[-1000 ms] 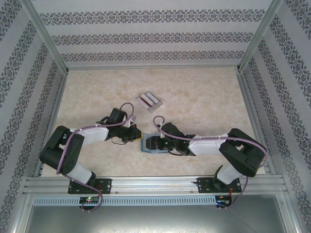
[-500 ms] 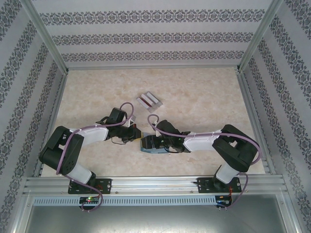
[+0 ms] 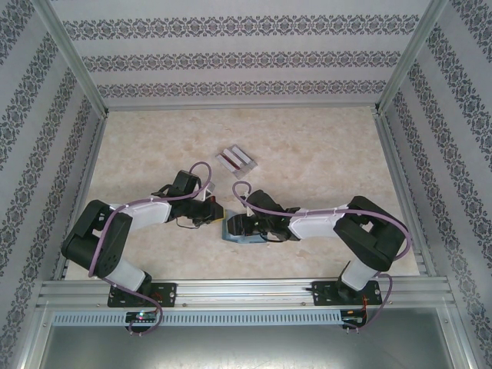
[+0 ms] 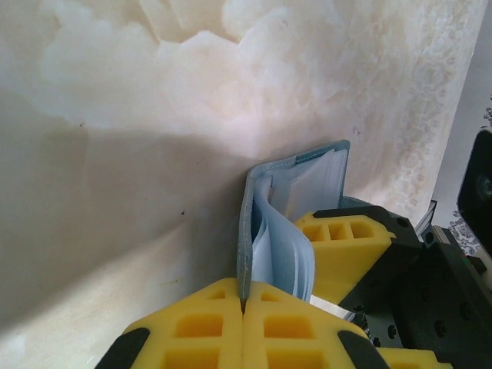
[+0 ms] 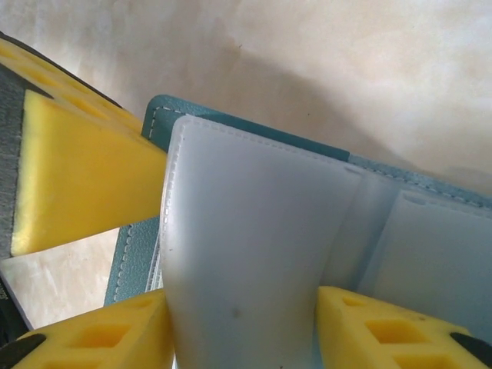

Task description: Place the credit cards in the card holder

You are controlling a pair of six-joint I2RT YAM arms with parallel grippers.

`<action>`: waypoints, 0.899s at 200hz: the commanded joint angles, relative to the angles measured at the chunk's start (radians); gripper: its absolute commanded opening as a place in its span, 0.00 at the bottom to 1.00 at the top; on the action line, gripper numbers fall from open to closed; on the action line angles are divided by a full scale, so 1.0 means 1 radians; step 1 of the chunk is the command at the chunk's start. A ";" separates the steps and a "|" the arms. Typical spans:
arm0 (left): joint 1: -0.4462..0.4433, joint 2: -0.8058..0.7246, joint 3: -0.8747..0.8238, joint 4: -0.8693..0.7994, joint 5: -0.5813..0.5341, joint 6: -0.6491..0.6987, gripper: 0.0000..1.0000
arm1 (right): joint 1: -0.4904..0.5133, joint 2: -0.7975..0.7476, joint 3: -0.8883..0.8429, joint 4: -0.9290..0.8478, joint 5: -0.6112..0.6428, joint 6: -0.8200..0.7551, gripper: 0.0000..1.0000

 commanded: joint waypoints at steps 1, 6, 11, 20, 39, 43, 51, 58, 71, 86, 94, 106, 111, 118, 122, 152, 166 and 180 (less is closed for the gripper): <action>0.006 -0.021 -0.003 -0.002 0.009 0.001 0.05 | 0.008 0.018 -0.003 -0.063 0.020 0.003 0.44; 0.006 -0.022 -0.001 -0.008 0.009 0.003 0.07 | 0.007 0.018 -0.004 -0.065 0.025 0.003 0.43; 0.008 -0.024 -0.002 -0.010 0.006 0.003 0.07 | 0.005 0.017 -0.005 -0.066 0.027 0.008 0.42; 0.006 -0.028 -0.008 -0.004 0.006 -0.002 0.09 | 0.002 0.015 -0.010 -0.059 0.025 0.017 0.42; 0.007 -0.035 -0.012 0.012 0.012 -0.005 0.15 | 0.002 0.016 -0.018 -0.046 0.024 0.018 0.39; 0.007 -0.035 -0.010 0.011 0.015 -0.003 0.16 | 0.000 0.016 -0.018 -0.046 0.025 0.017 0.38; 0.007 -0.035 -0.009 0.003 0.018 0.001 0.17 | -0.001 0.017 -0.018 -0.046 0.025 0.017 0.38; 0.007 -0.037 -0.010 0.003 0.017 0.000 0.17 | -0.003 0.016 -0.020 -0.043 0.025 0.023 0.37; 0.005 -0.041 -0.019 0.022 0.022 -0.008 0.17 | -0.003 0.015 -0.028 -0.029 0.020 0.030 0.34; 0.006 -0.037 -0.021 0.032 0.038 -0.006 0.17 | -0.005 0.014 -0.033 -0.024 0.027 0.030 0.31; 0.006 -0.038 -0.020 0.028 0.043 -0.003 0.12 | -0.008 0.013 -0.035 -0.023 0.025 0.033 0.29; 0.006 -0.045 -0.027 0.034 0.042 -0.005 0.00 | -0.010 0.008 -0.044 -0.006 0.019 0.039 0.30; 0.006 -0.050 -0.032 0.042 0.040 -0.008 0.00 | -0.010 0.004 -0.048 0.005 0.012 0.040 0.32; 0.005 -0.053 -0.037 0.051 0.039 -0.010 0.00 | -0.009 -0.003 -0.056 0.017 0.009 0.036 0.37; 0.006 -0.056 -0.037 0.050 0.037 -0.009 0.00 | -0.008 -0.011 -0.059 0.021 0.010 0.031 0.41; 0.006 -0.064 -0.033 0.027 0.025 -0.002 0.00 | -0.004 -0.078 -0.097 0.097 0.007 0.023 0.58; 0.006 -0.059 -0.035 0.035 0.021 -0.003 0.00 | -0.003 -0.080 -0.100 0.118 -0.007 0.012 0.66; 0.006 -0.048 -0.026 0.021 0.020 0.005 0.00 | -0.004 -0.062 -0.087 0.109 -0.014 0.006 0.70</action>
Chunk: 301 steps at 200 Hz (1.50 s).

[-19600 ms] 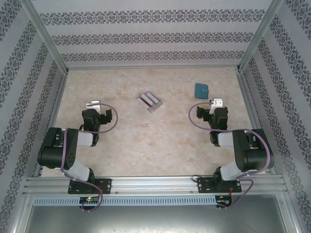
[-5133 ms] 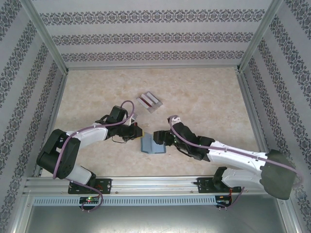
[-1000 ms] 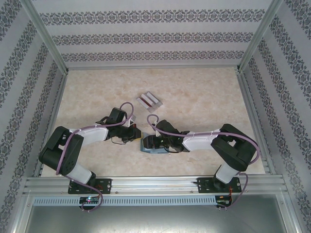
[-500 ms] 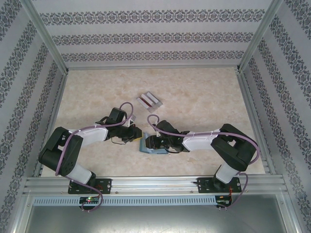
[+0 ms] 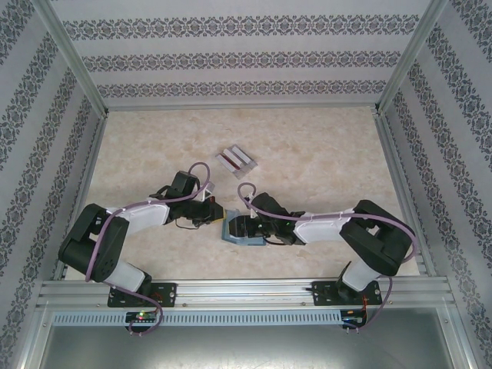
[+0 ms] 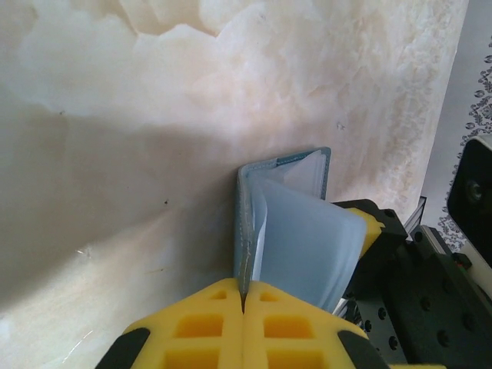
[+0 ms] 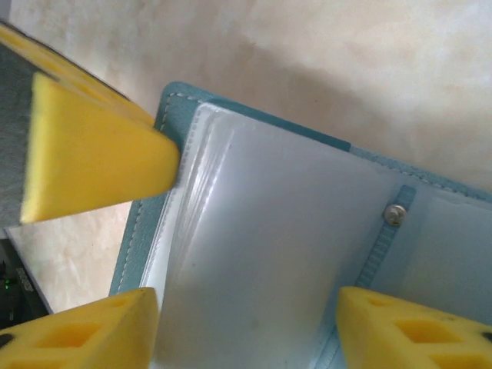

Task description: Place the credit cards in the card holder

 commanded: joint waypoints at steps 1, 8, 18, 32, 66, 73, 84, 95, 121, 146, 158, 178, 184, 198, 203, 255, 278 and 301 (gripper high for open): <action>0.006 -0.011 -0.006 0.006 0.009 0.013 0.00 | -0.001 0.004 -0.006 0.022 -0.007 -0.017 0.70; 0.005 -0.010 -0.004 0.005 0.010 0.009 0.00 | -0.001 0.016 0.002 0.021 -0.016 -0.015 0.71; 0.006 -0.010 -0.009 0.018 0.010 -0.001 0.00 | 0.003 0.033 0.013 0.017 -0.022 -0.009 0.72; 0.006 -0.009 -0.010 0.024 0.010 -0.001 0.00 | 0.010 0.061 0.033 -0.004 -0.017 -0.011 0.73; 0.006 -0.005 -0.011 0.019 0.010 -0.004 0.00 | 0.016 0.113 0.088 -0.069 -0.018 -0.009 0.67; 0.005 -0.003 -0.011 0.024 0.012 -0.003 0.00 | 0.018 0.117 0.091 -0.071 -0.017 -0.011 0.63; 0.006 0.002 -0.006 0.017 0.012 0.003 0.00 | 0.017 0.117 0.093 -0.085 -0.006 -0.012 0.56; 0.006 0.006 -0.001 0.014 0.010 0.004 0.00 | 0.017 0.107 0.089 -0.087 -0.001 -0.012 0.52; 0.006 0.023 0.005 0.023 0.001 0.004 0.00 | 0.017 0.093 0.079 -0.079 0.001 -0.015 0.48; 0.006 0.049 0.020 0.014 0.006 0.008 0.08 | 0.011 0.098 0.074 -0.060 -0.005 -0.009 0.48; 0.006 0.056 0.016 0.021 0.009 0.008 0.14 | 0.012 0.099 0.070 -0.044 -0.012 -0.009 0.48; 0.006 0.065 0.021 0.012 0.011 0.015 0.13 | 0.011 0.088 0.062 -0.039 0.003 -0.013 0.55; 0.006 0.065 0.020 0.017 0.009 0.014 0.11 | 0.011 0.084 0.058 -0.038 0.017 -0.002 0.57; 0.005 0.072 0.013 0.049 0.016 -0.002 0.08 | 0.011 0.081 0.036 0.006 0.021 0.016 0.57; 0.006 0.074 0.015 0.057 0.017 -0.003 0.07 | 0.011 0.080 0.032 0.016 0.017 0.015 0.56; 0.005 0.075 0.018 0.050 -0.001 -0.001 0.00 | 0.010 0.052 0.017 0.020 0.043 0.008 0.62; 0.006 0.073 0.022 0.032 -0.003 0.002 0.00 | 0.007 0.052 0.016 0.014 0.045 0.014 0.63; 0.006 0.073 0.021 0.035 -0.004 0.002 0.00 | 0.008 0.057 0.013 0.019 0.041 0.014 0.55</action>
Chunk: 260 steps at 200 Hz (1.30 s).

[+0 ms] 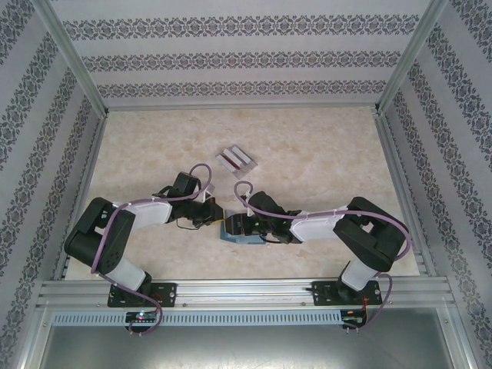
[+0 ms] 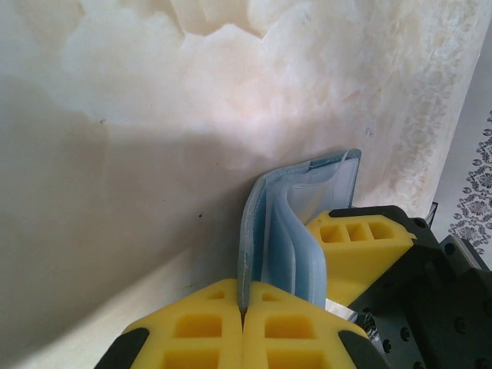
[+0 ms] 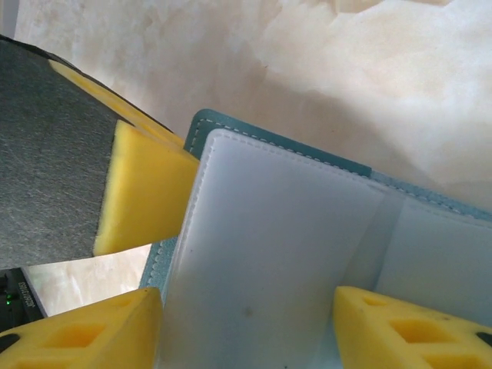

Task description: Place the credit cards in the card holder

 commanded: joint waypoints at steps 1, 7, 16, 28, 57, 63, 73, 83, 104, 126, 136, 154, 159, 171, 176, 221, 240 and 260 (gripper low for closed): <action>0.001 0.009 0.017 0.015 -0.002 0.004 0.00 | 0.006 -0.002 -0.023 -0.014 0.029 0.004 0.54; 0.000 0.009 0.019 0.012 -0.003 0.005 0.00 | 0.005 -0.003 -0.024 -0.015 0.029 0.002 0.49; 0.000 0.006 0.018 0.012 -0.004 -0.001 0.00 | 0.005 -0.006 -0.024 -0.016 0.030 0.003 0.42; -0.001 -0.002 0.009 0.029 -0.006 -0.010 0.00 | 0.008 -0.009 -0.027 -0.011 0.027 0.006 0.39; 0.001 -0.026 0.015 -0.003 -0.025 -0.001 0.10 | 0.005 -0.014 -0.032 -0.025 0.042 0.007 0.35; 0.000 -0.034 0.014 -0.007 -0.029 0.000 0.11 | 0.005 -0.016 -0.035 -0.022 0.042 0.009 0.33; -0.001 -0.048 0.009 -0.002 -0.032 -0.004 0.12 | 0.006 -0.017 -0.041 -0.010 0.038 0.014 0.31; 0.000 -0.060 0.003 0.004 -0.033 -0.006 0.14 | 0.006 -0.017 -0.043 -0.011 0.042 0.013 0.30; 0.001 -0.070 0.011 -0.009 -0.015 0.005 0.32 | 0.003 -0.019 -0.046 -0.017 0.049 0.015 0.30; 0.002 -0.089 0.006 -0.011 -0.025 0.005 0.50 | 0.005 -0.025 -0.054 -0.006 0.048 0.017 0.30; 0.000 -0.095 0.007 -0.012 -0.024 0.011 0.52 | 0.003 -0.029 -0.055 -0.007 0.053 0.012 0.30; -0.001 -0.089 0.009 -0.019 -0.028 0.017 0.50 | 0.006 -0.045 -0.068 0.015 0.052 0.011 0.31; -0.002 -0.084 0.010 -0.020 -0.032 0.019 0.45 | 0.008 -0.049 -0.073 0.028 0.050 0.010 0.31; -0.001 -0.065 0.016 -0.046 -0.057 0.028 0.31 | 0.009 -0.058 -0.080 0.033 0.056 0.002 0.32; -0.002 -0.055 0.023 -0.066 -0.069 0.034 0.25 | 0.010 -0.062 -0.079 0.027 0.061 -0.001 0.33; -0.001 -0.027 0.015 -0.035 -0.049 0.028 0.10 | 0.013 -0.048 -0.030 -0.032 0.048 -0.030 0.33; -0.001 -0.031 0.023 -0.047 -0.033 0.034 0.27 | 0.014 -0.046 -0.026 -0.033 0.053 -0.023 0.32; -0.001 -0.034 0.017 -0.024 -0.011 0.033 0.51 | 0.014 -0.038 -0.023 -0.026 0.050 -0.024 0.32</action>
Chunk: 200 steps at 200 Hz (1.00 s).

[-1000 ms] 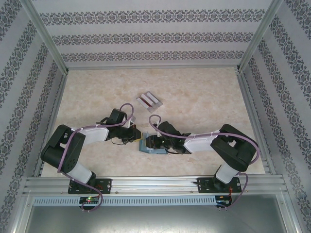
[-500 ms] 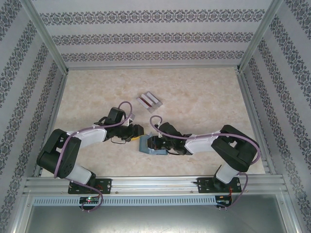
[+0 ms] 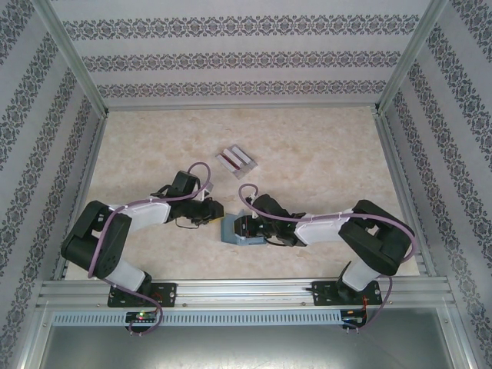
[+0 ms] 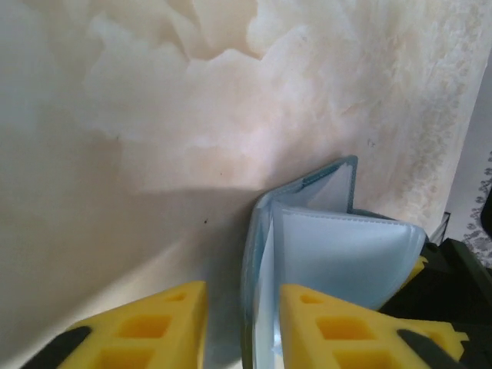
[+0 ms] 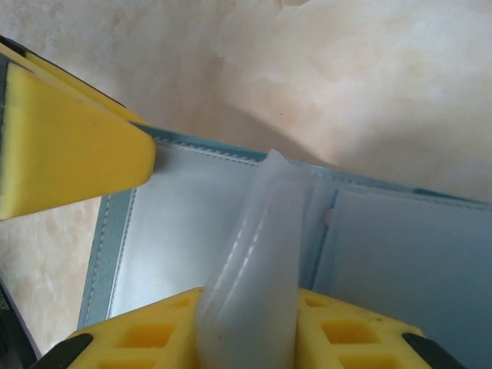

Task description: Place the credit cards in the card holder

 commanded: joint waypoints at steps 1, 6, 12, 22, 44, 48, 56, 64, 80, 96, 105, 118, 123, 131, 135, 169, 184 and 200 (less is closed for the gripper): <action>-0.001 -0.001 0.008 0.010 0.035 0.013 0.52 | 0.014 0.007 0.025 -0.011 0.009 -0.020 0.32; -0.001 -0.001 0.008 0.012 0.038 0.014 0.54 | 0.014 0.009 0.026 -0.010 0.008 -0.020 0.32; -0.002 0.002 0.009 0.011 0.040 0.016 0.56 | 0.013 0.012 0.027 -0.005 0.005 -0.022 0.32; -0.001 0.011 0.011 0.011 0.041 0.013 0.54 | 0.014 0.018 0.030 0.009 -0.010 -0.022 0.32; -0.004 0.045 -0.001 0.049 0.060 -0.009 0.32 | 0.016 0.031 0.038 0.029 -0.036 -0.034 0.32; -0.002 0.049 -0.002 0.055 0.063 -0.012 0.27 | 0.017 0.029 0.039 0.025 -0.033 -0.034 0.32; -0.002 0.051 -0.003 0.052 0.057 -0.013 0.15 | 0.014 0.022 0.038 0.013 -0.018 -0.034 0.33; -0.002 0.047 -0.003 0.029 0.036 -0.009 0.07 | 0.014 0.011 0.039 -0.001 -0.005 -0.034 0.35; -0.003 0.031 0.002 -0.028 -0.015 0.009 0.00 | 0.014 -0.034 0.033 -0.039 0.025 -0.054 0.44; -0.003 0.025 0.016 -0.066 -0.022 0.025 0.00 | 0.021 -0.095 0.037 -0.142 0.135 -0.088 0.53; -0.003 0.020 0.022 -0.087 -0.029 0.027 0.00 | 0.025 -0.124 0.061 -0.276 0.245 -0.096 0.53; -0.003 0.011 0.023 -0.094 -0.035 0.024 0.00 | 0.038 -0.153 0.114 -0.481 0.431 -0.106 0.54; -0.002 0.008 0.023 -0.094 -0.035 0.025 0.00 | 0.051 -0.161 0.132 -0.555 0.516 -0.105 0.56; -0.003 0.006 0.025 -0.098 -0.038 0.026 0.00 | 0.069 -0.171 0.162 -0.657 0.630 -0.100 0.60; -0.003 0.006 0.028 -0.102 -0.039 0.029 0.00 | 0.077 -0.177 0.175 -0.696 0.672 -0.104 0.61; -0.003 0.018 0.031 -0.093 -0.040 0.019 0.00 | 0.109 -0.249 0.228 -0.703 0.582 -0.209 0.66; -0.002 0.028 0.040 -0.097 -0.039 0.025 0.00 | 0.107 -0.265 0.209 -0.600 0.427 -0.256 0.66; -0.003 0.031 0.047 -0.104 -0.042 0.022 0.00 | 0.107 -0.232 0.207 -0.495 0.231 -0.296 0.63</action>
